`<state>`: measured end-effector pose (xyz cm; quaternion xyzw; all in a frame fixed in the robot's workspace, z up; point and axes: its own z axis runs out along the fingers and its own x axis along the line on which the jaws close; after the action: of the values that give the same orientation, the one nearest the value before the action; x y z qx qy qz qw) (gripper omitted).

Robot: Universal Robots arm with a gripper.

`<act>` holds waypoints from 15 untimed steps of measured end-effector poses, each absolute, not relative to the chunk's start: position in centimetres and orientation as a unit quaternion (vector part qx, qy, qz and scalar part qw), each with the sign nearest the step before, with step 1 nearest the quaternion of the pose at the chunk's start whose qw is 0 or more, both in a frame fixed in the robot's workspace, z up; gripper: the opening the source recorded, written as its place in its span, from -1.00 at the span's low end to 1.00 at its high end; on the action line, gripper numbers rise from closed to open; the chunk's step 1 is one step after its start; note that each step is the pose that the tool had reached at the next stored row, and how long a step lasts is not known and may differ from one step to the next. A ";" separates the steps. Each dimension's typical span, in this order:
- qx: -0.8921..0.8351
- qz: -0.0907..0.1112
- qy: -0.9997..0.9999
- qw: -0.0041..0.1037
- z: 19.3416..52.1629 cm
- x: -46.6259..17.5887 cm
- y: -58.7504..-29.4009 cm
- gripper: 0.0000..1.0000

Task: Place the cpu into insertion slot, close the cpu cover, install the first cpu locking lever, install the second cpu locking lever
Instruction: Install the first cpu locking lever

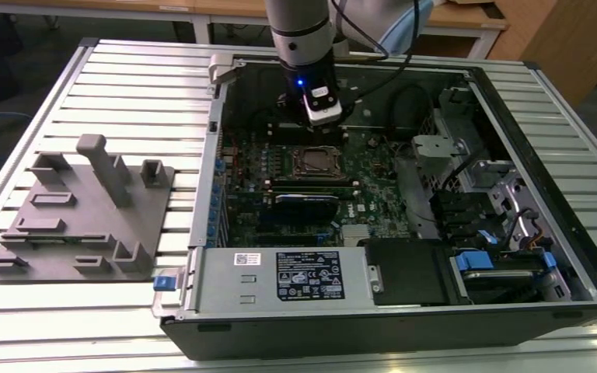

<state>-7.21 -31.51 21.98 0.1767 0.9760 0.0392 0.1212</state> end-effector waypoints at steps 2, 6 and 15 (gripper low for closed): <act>0.177 0.036 0.978 0.107 21.9 -7.2 -31.5 -0.80; 0.178 0.026 0.981 0.076 21.9 -7.1 -31.5 -0.80; 0.178 0.018 0.983 0.048 21.8 -7.1 -31.5 -0.80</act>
<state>-7.09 -31.51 21.81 0.1783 0.9826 0.0184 0.0481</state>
